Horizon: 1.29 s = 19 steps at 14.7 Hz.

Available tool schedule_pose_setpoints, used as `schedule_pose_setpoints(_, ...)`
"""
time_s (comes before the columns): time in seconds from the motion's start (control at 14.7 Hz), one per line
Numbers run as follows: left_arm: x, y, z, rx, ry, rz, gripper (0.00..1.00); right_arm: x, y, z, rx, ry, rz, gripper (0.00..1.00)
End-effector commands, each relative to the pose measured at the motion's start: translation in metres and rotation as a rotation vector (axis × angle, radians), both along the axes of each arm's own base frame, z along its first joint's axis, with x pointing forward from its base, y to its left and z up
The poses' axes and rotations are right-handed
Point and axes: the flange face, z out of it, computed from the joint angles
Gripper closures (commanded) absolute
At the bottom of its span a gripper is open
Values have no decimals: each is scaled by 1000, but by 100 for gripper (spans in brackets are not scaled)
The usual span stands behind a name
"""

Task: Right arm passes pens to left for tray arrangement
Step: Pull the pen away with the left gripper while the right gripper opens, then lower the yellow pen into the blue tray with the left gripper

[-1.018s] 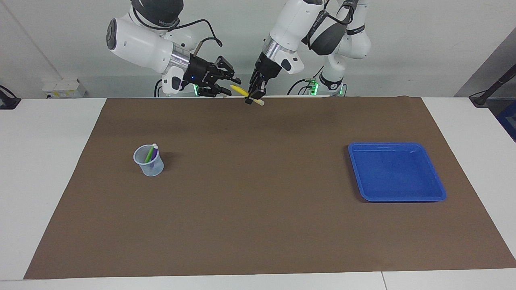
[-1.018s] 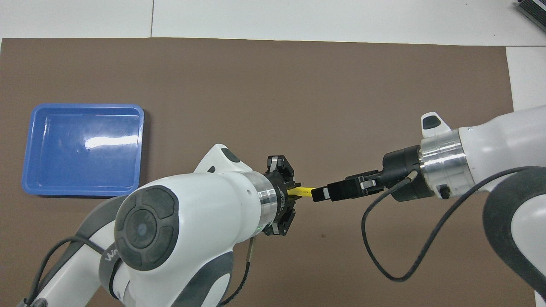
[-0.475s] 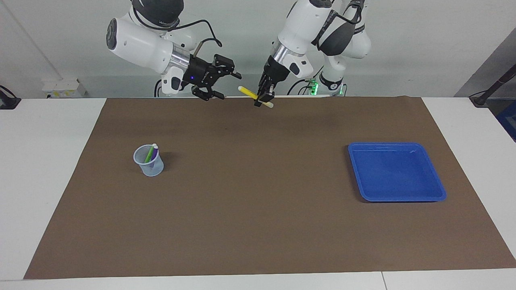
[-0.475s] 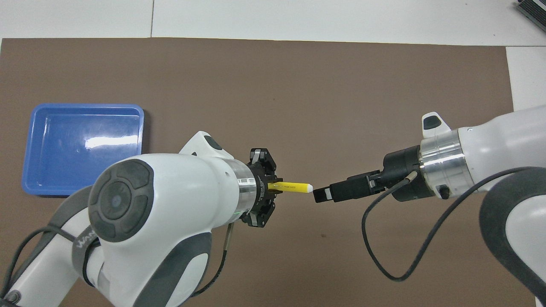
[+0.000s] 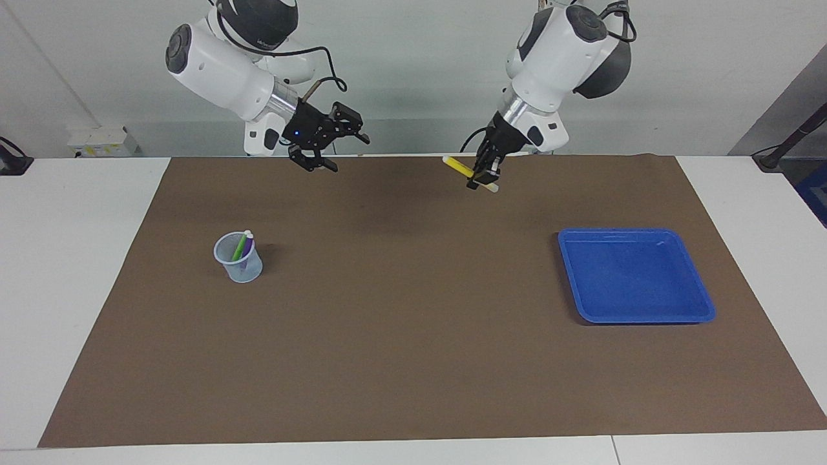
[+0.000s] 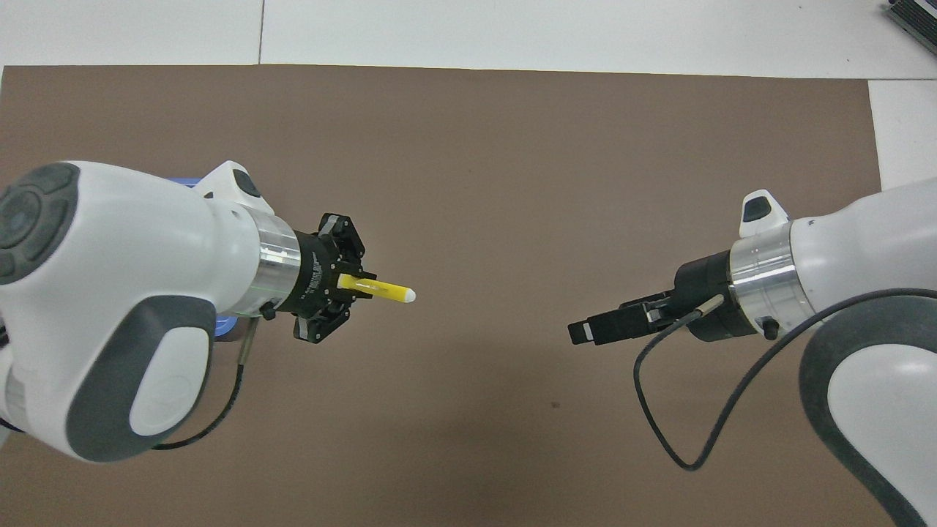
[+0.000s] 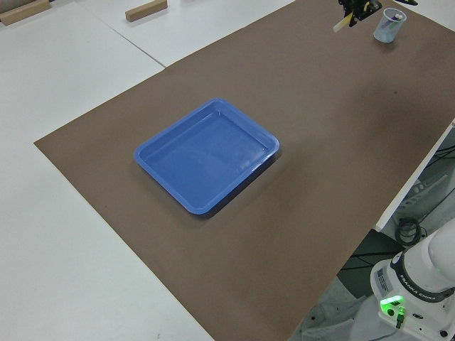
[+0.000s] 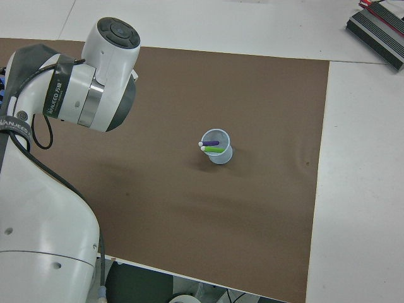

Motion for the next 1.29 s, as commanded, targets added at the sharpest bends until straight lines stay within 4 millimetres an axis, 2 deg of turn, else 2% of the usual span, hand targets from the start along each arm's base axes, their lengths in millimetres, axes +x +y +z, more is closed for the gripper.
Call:
schedule_pose_setpoints(0.0,11,53,3,20,-20,-83,100,0,-12,-3,-74,-24,-24,0)
schedule_pose_setpoints(0.2,28,139,-2,25,-57,-220,100,2,-21,-8,-165,-57,-8,0)
schedule_pose_setpoints(0.41,25,194,-12,46,-97,-351,100,2,-29,-12,-252,-73,14,0)
schedule_pose_setpoints(0.61,20,227,-31,102,-119,-565,100,4,-40,-14,-350,-99,32,0)
schedule_pose_setpoints(0.75,23,247,-46,135,-131,-718,100,4,-53,-24,-391,-92,25,0)
schedule_pose_setpoints(0.88,32,276,-69,166,-124,-888,100,2,-60,-36,-445,-113,32,0)
schedule_pose_setpoints(0.95,39,283,-82,188,-120,-955,100,0,-63,-39,-461,-123,33,0)
schedule_pose_setpoints(1.09,53,306,-103,209,-148,-989,100,0,-73,-53,-494,-138,25,0)
schedule_pose_setpoints(1.22,66,314,-121,252,-159,-1019,100,-1,-76,-59,-519,-141,31,0)
